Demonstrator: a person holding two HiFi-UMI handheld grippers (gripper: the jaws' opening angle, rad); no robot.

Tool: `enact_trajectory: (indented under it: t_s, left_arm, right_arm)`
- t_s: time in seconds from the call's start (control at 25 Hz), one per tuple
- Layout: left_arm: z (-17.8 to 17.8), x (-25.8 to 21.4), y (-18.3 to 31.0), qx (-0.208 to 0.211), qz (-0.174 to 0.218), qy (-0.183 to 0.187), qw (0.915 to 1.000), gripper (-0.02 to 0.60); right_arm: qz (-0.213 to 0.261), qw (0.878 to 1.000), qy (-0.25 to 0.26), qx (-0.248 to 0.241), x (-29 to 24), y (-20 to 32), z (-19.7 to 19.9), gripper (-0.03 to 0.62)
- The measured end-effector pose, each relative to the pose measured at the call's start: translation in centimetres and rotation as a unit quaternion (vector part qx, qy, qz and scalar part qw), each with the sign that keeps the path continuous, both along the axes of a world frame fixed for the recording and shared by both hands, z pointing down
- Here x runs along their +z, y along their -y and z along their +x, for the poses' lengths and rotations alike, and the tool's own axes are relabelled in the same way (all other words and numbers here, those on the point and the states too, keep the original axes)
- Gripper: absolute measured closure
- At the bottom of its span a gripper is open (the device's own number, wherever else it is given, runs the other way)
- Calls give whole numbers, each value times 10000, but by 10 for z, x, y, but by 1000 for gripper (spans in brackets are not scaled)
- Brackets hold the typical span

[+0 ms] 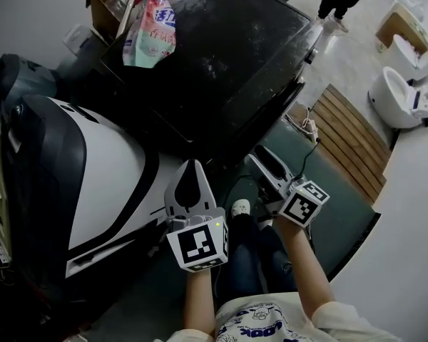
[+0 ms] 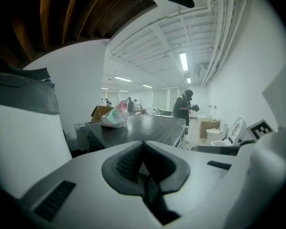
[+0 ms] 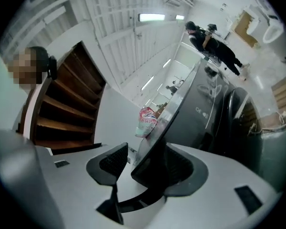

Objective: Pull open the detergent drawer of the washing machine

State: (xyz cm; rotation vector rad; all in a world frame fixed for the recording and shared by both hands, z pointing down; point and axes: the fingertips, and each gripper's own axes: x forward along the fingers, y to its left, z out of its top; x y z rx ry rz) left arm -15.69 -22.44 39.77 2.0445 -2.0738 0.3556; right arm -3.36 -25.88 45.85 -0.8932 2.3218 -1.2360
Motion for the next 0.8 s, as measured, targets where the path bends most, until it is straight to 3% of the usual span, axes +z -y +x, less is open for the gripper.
enact_trajectory:
  t_s: [0.28,0.8]
  left_arm:
    - [5,24,4,-18,19,35,10000,568]
    - [21,62,14,-139,80,91,9998,568]
  right_arm:
    - [-480,9970,596,80,42,9,-1,353]
    - [-592,9894,1325,33,92,27,3,356]
